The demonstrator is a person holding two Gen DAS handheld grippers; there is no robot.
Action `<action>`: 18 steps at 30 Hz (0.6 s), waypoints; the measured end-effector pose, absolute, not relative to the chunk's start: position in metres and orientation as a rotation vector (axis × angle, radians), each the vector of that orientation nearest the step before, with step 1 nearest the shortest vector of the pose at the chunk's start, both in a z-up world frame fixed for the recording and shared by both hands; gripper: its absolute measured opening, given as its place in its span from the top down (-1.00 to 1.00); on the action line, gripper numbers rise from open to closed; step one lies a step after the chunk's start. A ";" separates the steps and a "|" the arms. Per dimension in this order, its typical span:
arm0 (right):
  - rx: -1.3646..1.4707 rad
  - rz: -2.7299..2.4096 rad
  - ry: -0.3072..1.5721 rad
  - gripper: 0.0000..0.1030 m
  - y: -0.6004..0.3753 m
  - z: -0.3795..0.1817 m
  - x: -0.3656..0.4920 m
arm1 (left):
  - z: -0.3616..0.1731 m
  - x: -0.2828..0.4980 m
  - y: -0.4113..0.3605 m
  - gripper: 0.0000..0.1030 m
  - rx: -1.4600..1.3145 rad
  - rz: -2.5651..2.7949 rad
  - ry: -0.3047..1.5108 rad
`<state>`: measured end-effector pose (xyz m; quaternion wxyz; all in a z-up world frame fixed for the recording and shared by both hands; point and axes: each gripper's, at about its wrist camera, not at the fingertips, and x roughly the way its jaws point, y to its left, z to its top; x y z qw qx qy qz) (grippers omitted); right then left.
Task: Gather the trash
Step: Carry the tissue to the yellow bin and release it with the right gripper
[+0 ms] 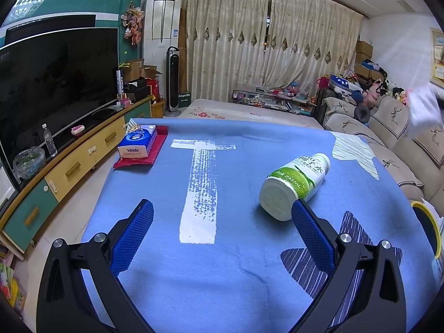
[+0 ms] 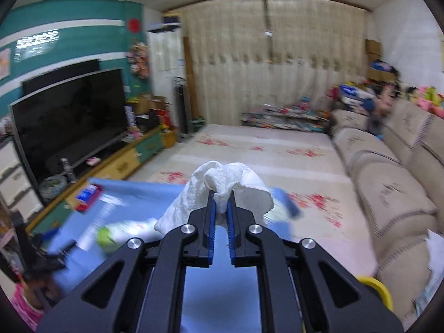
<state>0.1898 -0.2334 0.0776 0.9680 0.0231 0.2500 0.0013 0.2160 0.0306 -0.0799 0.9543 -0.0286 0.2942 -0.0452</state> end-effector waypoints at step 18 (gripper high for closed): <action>0.224 -0.500 0.934 0.40 -0.436 -0.094 0.127 | -0.087 0.221 0.025 -0.90 -0.031 -0.093 0.624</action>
